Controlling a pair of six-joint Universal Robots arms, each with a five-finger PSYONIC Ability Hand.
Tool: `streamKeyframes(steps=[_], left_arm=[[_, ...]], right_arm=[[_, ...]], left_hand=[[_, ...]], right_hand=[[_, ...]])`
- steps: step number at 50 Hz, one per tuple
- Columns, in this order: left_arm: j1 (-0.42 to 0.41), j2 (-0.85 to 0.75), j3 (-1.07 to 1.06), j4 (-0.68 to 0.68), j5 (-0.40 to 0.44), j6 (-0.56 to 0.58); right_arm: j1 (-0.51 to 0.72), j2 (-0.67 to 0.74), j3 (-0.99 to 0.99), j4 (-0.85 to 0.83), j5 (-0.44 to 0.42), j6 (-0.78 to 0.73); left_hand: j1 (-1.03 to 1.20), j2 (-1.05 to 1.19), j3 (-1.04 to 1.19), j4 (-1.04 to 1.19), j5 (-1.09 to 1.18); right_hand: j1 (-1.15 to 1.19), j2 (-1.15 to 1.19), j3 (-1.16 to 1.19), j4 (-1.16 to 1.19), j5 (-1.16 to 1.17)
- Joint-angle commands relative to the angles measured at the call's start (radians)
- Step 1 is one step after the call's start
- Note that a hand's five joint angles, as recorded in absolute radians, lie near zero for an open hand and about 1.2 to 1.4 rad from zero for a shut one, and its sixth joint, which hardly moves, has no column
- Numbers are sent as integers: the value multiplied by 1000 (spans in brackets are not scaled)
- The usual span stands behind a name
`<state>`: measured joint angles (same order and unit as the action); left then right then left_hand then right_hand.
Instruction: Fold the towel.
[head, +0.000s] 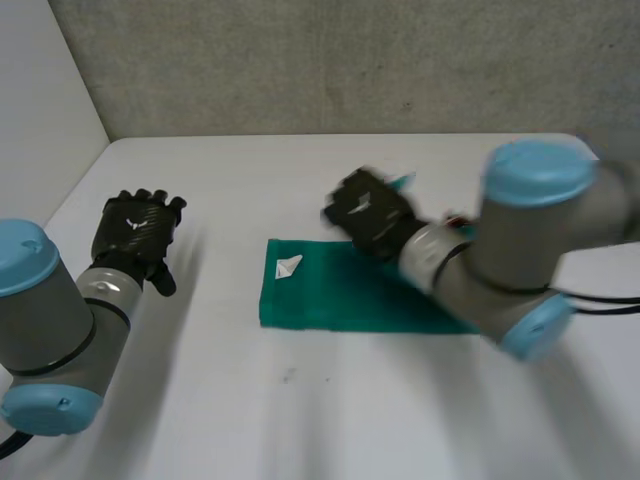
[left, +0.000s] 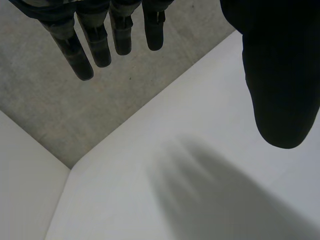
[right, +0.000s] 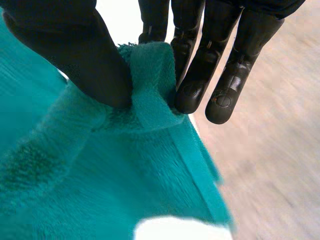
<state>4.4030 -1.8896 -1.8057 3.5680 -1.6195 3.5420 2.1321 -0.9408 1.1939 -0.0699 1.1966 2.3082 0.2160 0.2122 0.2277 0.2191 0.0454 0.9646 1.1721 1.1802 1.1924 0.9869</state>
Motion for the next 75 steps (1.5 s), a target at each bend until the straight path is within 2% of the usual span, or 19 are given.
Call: streamKeyframes(steps=[1, 2, 6, 9, 12, 14, 18, 22, 30, 32, 37, 41, 45, 48, 54, 61, 72, 74, 75], left_arm=[[-45, -2, 2, 2, 0, 0], [-53, -2, 3, 2, 0, 1], [-112, -5, 23, 6, 0, 1], [-146, -14, 51, 12, 0, 1], [-200, -32, 100, 21, 0, 1], [-246, -61, 146, 26, 0, 0], [-309, -106, 215, 28, -6, 0], [-384, -204, 311, 22, -11, 0], [-441, -348, 399, 14, -8, -20], [-441, -370, 411, 11, -10, -20], [-433, -414, 448, -17, -20, -17], [-387, -459, 477, -87, -100, -9], [-369, -465, 473, -103, -132, -9], [-366, -464, 465, -104, -152, -3], [-366, -454, 456, -107, -169, 3], [-372, -425, 410, -107, -189, 3], [-378, -390, 384, -104, -218, 5], [-376, -387, 382, -107, -227, 5], [-376, -387, 382, -107, -227, 5]], right_arm=[[130, 194, -77, 36, -9, -67], [135, 210, -80, 51, -2, -88], [124, 200, -77, 53, 27, -90], [117, 160, -63, 47, 66, -53], [33, 61, -11, 50, 107, 69], [-35, 11, 68, 45, 109, 185], [-109, -56, 200, 41, 106, 310], [-188, -93, 315, 35, 106, 332], [-314, -98, 435, -21, 100, 327], [-330, -98, 450, -37, 100, 327], [-359, -101, 487, -82, 100, 318], [-359, -105, 495, -94, 109, 315], [-359, -121, 497, -96, 109, 312], [-359, -130, 493, -96, 110, 318], [-357, -128, 484, -94, 112, 330], [-357, -130, 484, -93, 113, 355], [-357, -116, 472, -85, 97, 501], [-357, -116, 475, -96, 98, 531], [-357, -116, 475, -96, 98, 531]], left_hand=[[-20, -16, -32, -23, -24], [-20, -16, -32, -23, -24], [-17, -13, -29, -20, -21], [-14, -10, -26, -17, -18], [-8, -5, -20, -11, -12], [-2, 1, -14, -6, -6], [-2, 1, -14, -6, -6], [0, 4, -11, -3, -4], [3, 7, -8, 0, -1], [3, 7, -8, 0, -1], [27, 31, 15, 24, 23], [39, 42, 27, 36, 35], [42, 45, 30, 38, 38], [42, 45, 30, 38, 38], [42, 45, 30, 38, 38], [39, 42, 27, 36, 35], [39, 42, 27, 36, 35], [36, 39, 24, 33, 32], [36, 39, 24, 33, 32]], right_hand=[[170, -38, -46, -58, -27], [-195, -402, -410, -423, -392], [-790, -998, -1006, -1018, -987], [-790, -998, -1006, -1018, -987], [-790, -998, -1006, -1018, -987], [-790, -998, -1006, -1018, -987], [-790, -998, -1006, -1018, -987], [-790, -998, -1006, -1018, -987], [-790, -998, -1006, -1018, -987], [-790, -998, -1006, -1018, -987], [-341, -548, -556, -569, -538], [-257, -465, -473, -485, -454], [-278, -485, -493, -506, -475], [-418, -626, -634, -646, -615], [-448, -656, -664, -676, -645], [-407, -614, -623, -635, -604], [-401, -609, -617, -629, -598], [-226, -433, -441, -454, -423], [-225, -432, -441, -453, -422]])
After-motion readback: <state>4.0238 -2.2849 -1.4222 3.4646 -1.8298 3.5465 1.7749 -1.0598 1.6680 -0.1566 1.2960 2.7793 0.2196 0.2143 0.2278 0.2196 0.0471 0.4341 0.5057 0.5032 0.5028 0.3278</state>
